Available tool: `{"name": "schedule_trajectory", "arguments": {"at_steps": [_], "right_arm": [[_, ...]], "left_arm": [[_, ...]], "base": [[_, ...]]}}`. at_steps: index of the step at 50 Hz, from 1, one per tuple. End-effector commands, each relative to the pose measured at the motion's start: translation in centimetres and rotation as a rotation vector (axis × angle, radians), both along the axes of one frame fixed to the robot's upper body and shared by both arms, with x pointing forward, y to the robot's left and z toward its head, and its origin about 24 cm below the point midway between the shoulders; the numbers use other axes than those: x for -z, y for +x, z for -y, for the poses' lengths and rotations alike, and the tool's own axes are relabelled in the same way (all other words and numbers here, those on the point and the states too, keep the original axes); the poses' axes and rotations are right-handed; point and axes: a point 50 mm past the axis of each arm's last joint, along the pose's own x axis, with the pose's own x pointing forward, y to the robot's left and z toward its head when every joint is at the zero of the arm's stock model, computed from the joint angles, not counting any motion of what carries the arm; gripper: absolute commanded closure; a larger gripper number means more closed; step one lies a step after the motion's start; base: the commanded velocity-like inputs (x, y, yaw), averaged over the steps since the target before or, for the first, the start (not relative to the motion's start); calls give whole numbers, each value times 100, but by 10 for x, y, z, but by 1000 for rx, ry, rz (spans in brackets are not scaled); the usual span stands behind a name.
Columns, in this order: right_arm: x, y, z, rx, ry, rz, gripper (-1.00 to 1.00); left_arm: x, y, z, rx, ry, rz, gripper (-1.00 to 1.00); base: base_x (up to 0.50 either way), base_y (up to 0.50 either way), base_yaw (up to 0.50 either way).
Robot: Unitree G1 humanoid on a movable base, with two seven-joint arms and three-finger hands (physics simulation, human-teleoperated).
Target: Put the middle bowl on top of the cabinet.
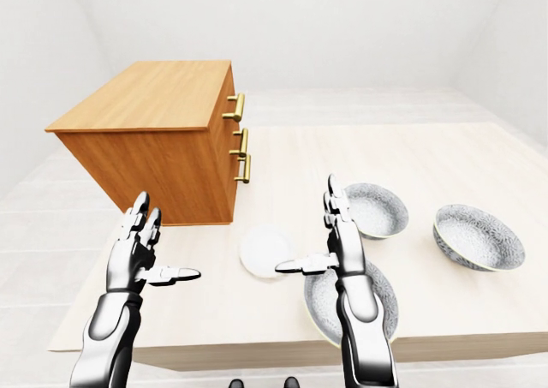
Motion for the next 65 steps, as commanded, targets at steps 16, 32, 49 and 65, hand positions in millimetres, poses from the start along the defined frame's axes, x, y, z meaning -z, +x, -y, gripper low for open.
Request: {"name": "schedule_trajectory", "arguments": {"at_steps": [16,32,49,65], "right_arm": [[-4,-5,2,12,-2,17,-100],[-4,-7,2,15,1,19,-100],[-6,-8,4,16,3,27,-100],[-8,-9,8,37,-21,31,-100]], "left_arm": [[0,-6,-1,2,-6,-1,-100],[1,-9,-2,7,-10,0,-100],[0,-12,-1,12,-1,12,-100],[-1,-16,-1,12,23,18,-100]], "base": [[0,0,0],[24,0,0],[1,0,0],[0,0,0]]}}
